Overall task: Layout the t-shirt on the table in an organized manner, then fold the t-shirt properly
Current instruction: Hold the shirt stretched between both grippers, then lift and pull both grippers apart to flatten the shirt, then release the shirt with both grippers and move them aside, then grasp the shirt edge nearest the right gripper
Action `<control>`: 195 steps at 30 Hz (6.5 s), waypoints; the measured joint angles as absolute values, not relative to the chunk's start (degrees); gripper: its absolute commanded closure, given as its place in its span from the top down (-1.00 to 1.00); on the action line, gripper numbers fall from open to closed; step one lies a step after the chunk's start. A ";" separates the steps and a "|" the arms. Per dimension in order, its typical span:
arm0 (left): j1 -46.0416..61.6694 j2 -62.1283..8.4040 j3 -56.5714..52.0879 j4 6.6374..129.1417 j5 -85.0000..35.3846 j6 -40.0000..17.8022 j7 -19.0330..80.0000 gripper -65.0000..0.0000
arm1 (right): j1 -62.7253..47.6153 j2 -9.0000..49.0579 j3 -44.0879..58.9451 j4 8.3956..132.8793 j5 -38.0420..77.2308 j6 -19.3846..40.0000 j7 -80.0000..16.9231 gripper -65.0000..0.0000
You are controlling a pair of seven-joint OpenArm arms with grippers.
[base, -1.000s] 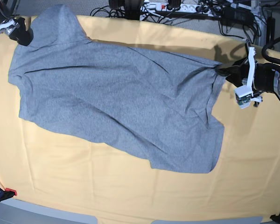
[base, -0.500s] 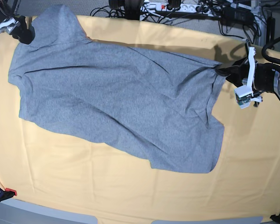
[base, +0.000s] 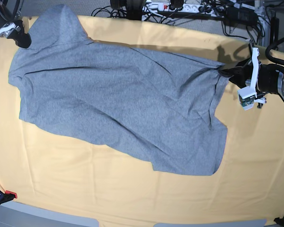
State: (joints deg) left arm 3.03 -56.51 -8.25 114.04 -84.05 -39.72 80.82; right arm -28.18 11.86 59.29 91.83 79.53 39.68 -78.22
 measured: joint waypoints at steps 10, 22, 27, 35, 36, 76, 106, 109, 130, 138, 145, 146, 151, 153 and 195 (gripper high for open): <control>1.32 -56.53 -8.25 114.04 -84.05 -39.72 80.86 -1.00 | -28.21 13.32 59.29 93.51 83.07 39.70 -80.86 -1.00; 0.01 -61.43 -8.34 124.40 -84.25 -39.72 80.66 -1.00 | -30.76 14.46 61.91 111.15 79.94 39.68 -80.90 -1.00; -0.01 -66.22 -8.38 125.21 -84.25 -39.72 80.62 -1.00 | -33.45 17.61 67.61 114.28 78.22 39.68 -81.12 -1.00; 0.01 -67.31 -8.38 125.21 -84.29 -39.72 80.55 -1.00 | -34.63 18.39 69.97 114.28 78.24 39.68 -81.10 -1.00; 0.01 -67.68 -8.38 125.23 -84.42 -39.72 80.51 -1.00 | -35.00 18.39 69.97 114.28 78.22 39.68 -81.10 -1.00; 18.81 -76.79 -8.49 123.59 -84.66 -39.72 79.64 -1.00 | -49.91 19.20 69.23 114.48 84.49 39.70 -80.84 -1.00; 32.14 -84.60 -8.69 123.31 -79.37 -39.51 80.07 0.33 | -50.43 20.47 60.53 114.80 84.05 39.70 -80.64 0.20; 27.86 -84.55 -8.69 123.33 -76.44 -37.78 79.59 0.33 | -50.43 20.47 64.60 117.82 84.01 39.70 -80.86 0.20; -10.66 -55.77 -8.80 101.32 -46.50 -23.33 70.87 0.33 | -38.19 20.23 70.61 121.23 84.03 39.70 -81.25 0.20; -17.23 -48.34 -9.13 87.64 -51.92 -25.78 71.35 0.33 | -27.55 20.16 59.02 121.16 80.31 39.75 -76.14 0.20; -17.78 -46.35 -9.13 86.41 -55.59 -27.51 71.37 0.33 | -18.22 20.18 43.83 120.95 56.49 39.27 -63.81 0.20; -17.76 -46.28 -9.13 86.43 -55.53 -27.49 71.35 0.33 | -16.91 20.18 41.82 120.53 55.48 38.48 -62.81 0.20; -17.78 -46.37 -9.13 86.41 -55.29 -27.49 71.37 0.33 | -12.47 20.27 31.81 112.36 52.58 39.68 -62.98 0.20; -17.76 -46.35 -9.13 86.41 -55.29 -27.49 71.37 0.33 | -10.24 20.23 28.40 108.79 50.81 39.70 -63.40 0.20; -17.63 -46.46 -9.13 86.43 -55.31 -27.49 71.55 0.33 | -3.11 20.32 20.71 99.46 55.51 39.68 -68.97 -1.00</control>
